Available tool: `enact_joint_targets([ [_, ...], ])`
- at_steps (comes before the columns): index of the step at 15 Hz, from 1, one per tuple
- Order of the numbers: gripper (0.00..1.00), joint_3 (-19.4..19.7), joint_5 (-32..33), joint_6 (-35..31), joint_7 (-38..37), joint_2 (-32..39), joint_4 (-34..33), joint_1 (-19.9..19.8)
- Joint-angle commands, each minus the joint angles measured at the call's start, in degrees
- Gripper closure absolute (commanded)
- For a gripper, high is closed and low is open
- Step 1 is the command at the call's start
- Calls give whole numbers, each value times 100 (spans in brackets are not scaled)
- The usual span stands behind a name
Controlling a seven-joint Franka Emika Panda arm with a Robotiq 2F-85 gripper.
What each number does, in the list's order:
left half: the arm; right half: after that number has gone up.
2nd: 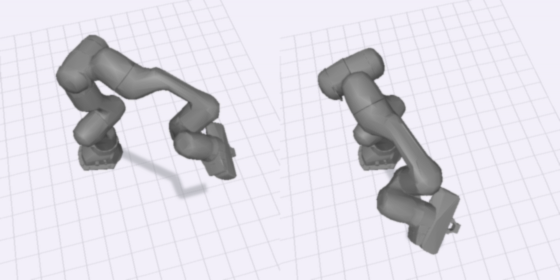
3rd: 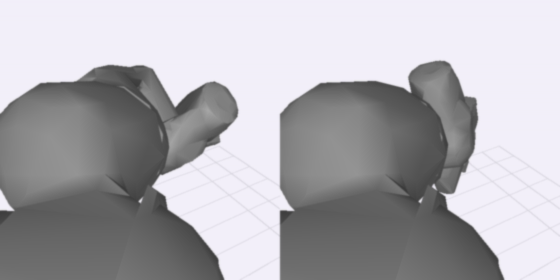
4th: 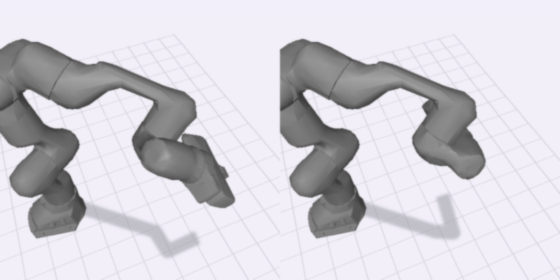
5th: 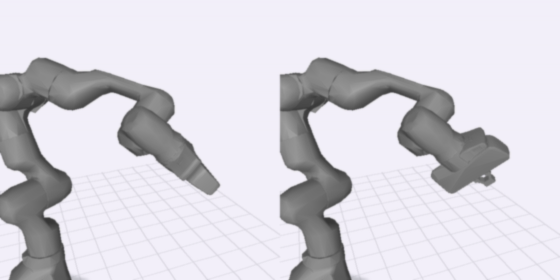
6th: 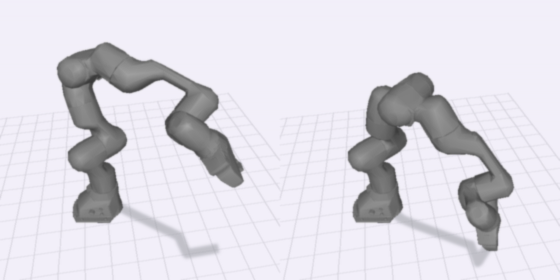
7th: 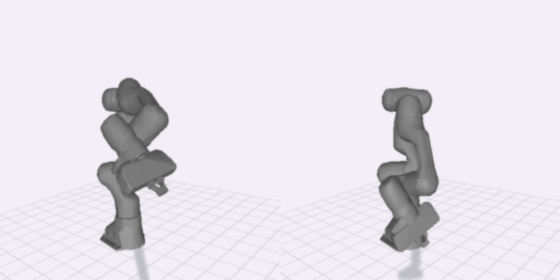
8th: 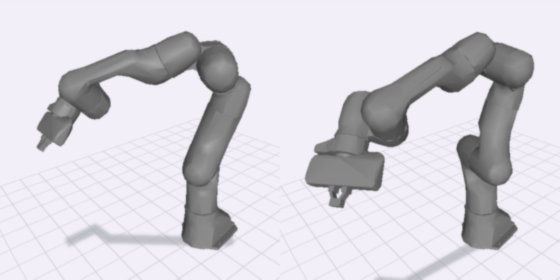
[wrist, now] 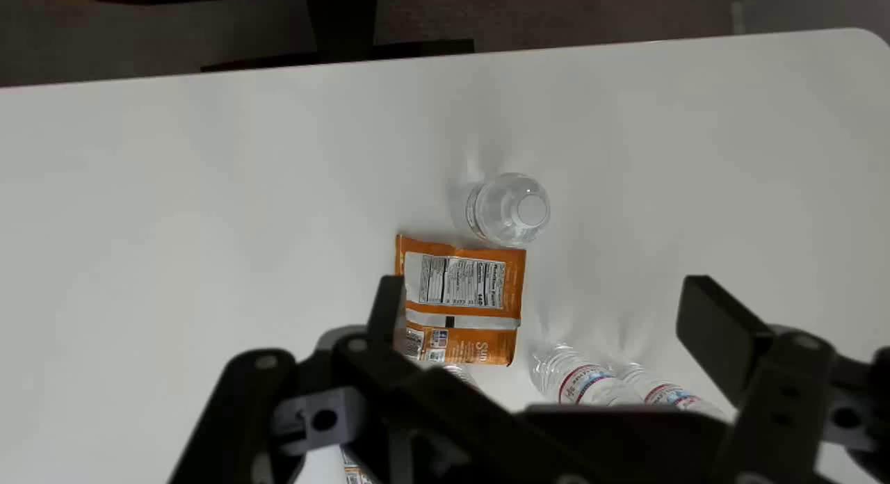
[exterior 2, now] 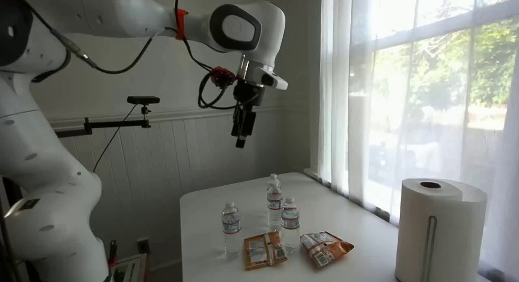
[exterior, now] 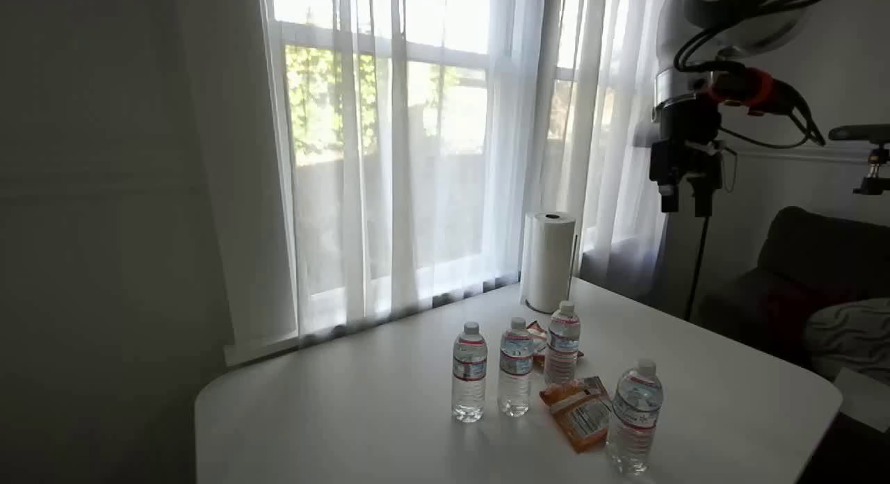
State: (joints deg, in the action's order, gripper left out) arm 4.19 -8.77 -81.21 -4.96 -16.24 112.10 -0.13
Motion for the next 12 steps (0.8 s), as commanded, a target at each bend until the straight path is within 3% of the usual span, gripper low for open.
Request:
enact_joint_targets([
  [1, 0, -80, -17, 14, 21, 11, -15, -97],
  [7, 0, -120, 40, 10, 5, 28, 9, -79],
  [12, 0, -466, 648, -538, -43, -7, 250, 28],
])
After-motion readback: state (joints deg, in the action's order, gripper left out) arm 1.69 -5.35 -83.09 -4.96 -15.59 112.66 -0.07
